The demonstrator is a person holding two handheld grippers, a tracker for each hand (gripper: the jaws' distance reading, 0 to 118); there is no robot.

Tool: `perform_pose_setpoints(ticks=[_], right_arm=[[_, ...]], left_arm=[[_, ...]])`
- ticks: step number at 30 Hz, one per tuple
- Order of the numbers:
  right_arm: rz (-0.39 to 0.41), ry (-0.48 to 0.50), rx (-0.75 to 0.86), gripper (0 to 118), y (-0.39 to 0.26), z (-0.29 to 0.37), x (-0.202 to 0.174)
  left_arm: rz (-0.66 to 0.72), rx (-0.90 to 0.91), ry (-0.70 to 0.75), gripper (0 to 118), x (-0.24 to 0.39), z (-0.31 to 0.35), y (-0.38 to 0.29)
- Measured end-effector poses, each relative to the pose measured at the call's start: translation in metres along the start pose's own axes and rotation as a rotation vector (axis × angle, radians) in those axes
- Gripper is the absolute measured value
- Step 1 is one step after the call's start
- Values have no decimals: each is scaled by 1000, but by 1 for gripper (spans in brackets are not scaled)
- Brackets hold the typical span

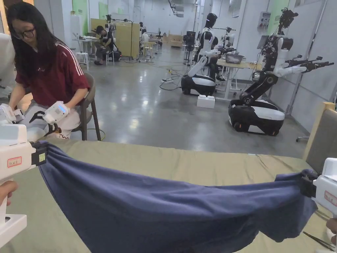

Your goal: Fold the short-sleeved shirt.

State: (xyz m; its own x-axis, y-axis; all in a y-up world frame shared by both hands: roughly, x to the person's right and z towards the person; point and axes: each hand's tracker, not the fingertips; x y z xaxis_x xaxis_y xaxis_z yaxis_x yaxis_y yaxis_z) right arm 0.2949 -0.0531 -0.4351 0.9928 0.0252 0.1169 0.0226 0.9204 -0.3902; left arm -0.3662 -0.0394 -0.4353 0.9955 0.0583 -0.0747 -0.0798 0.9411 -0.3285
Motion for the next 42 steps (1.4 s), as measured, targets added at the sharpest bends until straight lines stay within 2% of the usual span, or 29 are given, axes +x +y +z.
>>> perform_pose_setpoints(ticks=[2,3,6,11,16,24,34,42], right_arm=[[9,-3,26,8,24,-16,1],[76,-31,143,8,37,12,-15],[71,-28,175,8,68,25,-31],[70,-41,199,8,112,9,-33],[70,-46,196,8,115,-1,-31],[79,-33,105,8,43,-7,-26],[99,-44,-75,8,-97,20,-7],[122,-84,-209,8,-191,64,-1]], left_arm=[[8,2,5,0,-3,-9,15],[10,4,8,0,-3,-12,23],[12,28,17,0,-4,-21,50],[19,70,30,0,-6,-33,87],[25,80,40,0,-10,-38,87],[47,14,10,0,-21,-35,-1],[105,-145,8,0,-29,34,-165],[138,-227,25,0,-32,88,-243]])
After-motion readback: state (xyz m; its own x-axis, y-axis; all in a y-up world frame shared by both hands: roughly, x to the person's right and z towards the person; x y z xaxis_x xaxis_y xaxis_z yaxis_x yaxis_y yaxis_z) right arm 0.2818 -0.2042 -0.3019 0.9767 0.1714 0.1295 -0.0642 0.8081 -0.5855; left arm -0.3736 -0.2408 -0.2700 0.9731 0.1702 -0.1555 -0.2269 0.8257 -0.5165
